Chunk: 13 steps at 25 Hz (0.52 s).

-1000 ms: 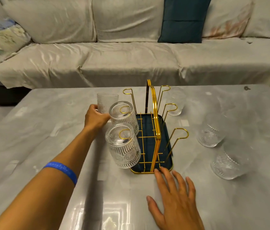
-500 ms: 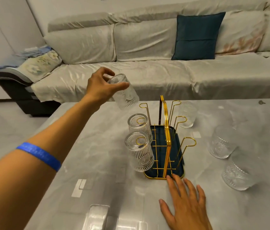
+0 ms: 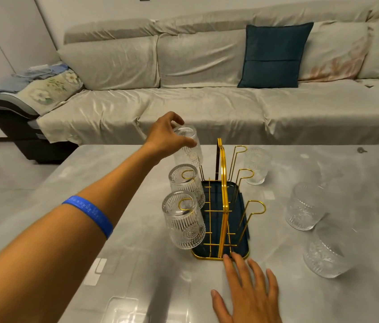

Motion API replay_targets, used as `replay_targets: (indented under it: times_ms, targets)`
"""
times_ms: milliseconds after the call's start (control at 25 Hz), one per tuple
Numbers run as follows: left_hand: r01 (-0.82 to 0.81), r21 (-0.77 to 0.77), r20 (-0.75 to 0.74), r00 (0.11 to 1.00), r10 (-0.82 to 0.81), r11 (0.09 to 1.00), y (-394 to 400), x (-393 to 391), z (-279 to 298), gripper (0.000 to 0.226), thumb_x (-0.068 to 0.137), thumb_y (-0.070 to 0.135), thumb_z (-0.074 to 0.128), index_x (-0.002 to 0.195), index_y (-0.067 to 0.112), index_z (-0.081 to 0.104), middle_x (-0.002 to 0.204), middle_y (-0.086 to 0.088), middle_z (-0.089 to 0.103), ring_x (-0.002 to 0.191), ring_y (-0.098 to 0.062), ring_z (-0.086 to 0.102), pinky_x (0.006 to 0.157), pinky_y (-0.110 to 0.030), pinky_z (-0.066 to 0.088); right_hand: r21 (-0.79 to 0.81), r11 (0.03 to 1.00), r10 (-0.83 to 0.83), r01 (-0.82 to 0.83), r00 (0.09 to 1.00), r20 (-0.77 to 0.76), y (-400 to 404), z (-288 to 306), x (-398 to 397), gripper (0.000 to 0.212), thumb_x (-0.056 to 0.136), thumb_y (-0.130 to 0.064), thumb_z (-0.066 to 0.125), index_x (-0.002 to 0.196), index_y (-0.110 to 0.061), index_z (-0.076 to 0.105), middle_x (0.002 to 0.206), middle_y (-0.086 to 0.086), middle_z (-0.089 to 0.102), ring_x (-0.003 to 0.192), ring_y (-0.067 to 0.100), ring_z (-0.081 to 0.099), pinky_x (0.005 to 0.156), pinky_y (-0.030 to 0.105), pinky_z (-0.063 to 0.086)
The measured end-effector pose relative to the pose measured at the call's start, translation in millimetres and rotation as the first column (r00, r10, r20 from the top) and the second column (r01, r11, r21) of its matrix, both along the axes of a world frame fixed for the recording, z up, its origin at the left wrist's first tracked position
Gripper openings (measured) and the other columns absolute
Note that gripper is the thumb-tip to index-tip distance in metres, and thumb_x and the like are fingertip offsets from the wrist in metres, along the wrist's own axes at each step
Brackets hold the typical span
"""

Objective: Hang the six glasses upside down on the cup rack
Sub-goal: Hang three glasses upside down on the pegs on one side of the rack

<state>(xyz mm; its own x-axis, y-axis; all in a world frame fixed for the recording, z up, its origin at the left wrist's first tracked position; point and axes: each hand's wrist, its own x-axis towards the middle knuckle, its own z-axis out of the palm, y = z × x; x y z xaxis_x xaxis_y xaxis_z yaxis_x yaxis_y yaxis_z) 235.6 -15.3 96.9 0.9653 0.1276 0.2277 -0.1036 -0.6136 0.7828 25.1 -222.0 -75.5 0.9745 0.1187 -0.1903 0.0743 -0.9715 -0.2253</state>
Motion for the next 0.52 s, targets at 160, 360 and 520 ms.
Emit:
replay_targets:
  times_ms: [160,360,520]
  targets:
    - [0.003,0.013,-0.049,0.999,-0.002,1.000,-3,5,-13,0.064,0.055,0.019,0.091,0.108,0.018,0.055,0.104,-0.008,0.062,0.089,-0.023,0.063,0.075,-0.041,0.058,0.028,1.000,-0.001,0.002,1.000,-0.023,-1,3,1,0.088,0.083,-0.069,0.003,0.101,-0.021,0.075,0.104,0.007,0.074,0.086,0.036,0.070,0.068,0.063,0.051]
    - [-0.005,0.049,-0.154,0.988,0.012,0.999,-13,9,-28,0.063,0.055,0.015,0.089,0.109,0.018,0.055,0.106,-0.011,0.061,0.092,-0.027,0.060,0.080,-0.045,0.056,0.012,1.000,0.016,-0.016,0.999,-0.028,-2,3,0,0.088,0.083,-0.068,0.003,0.102,-0.020,0.075,0.104,0.007,0.073,0.087,0.037,0.070,0.069,0.063,0.050]
    - [-0.023,0.060,-0.166,0.986,0.032,0.998,-16,12,-33,0.059,0.056,0.018,0.085,0.107,0.017,0.056,0.107,-0.011,0.060,0.094,-0.028,0.058,0.082,-0.047,0.055,0.014,1.000,0.006,-0.006,1.000,0.016,-2,0,4,0.088,0.082,-0.069,0.004,0.103,-0.021,0.074,0.104,0.007,0.073,0.087,0.037,0.070,0.069,0.063,0.050]
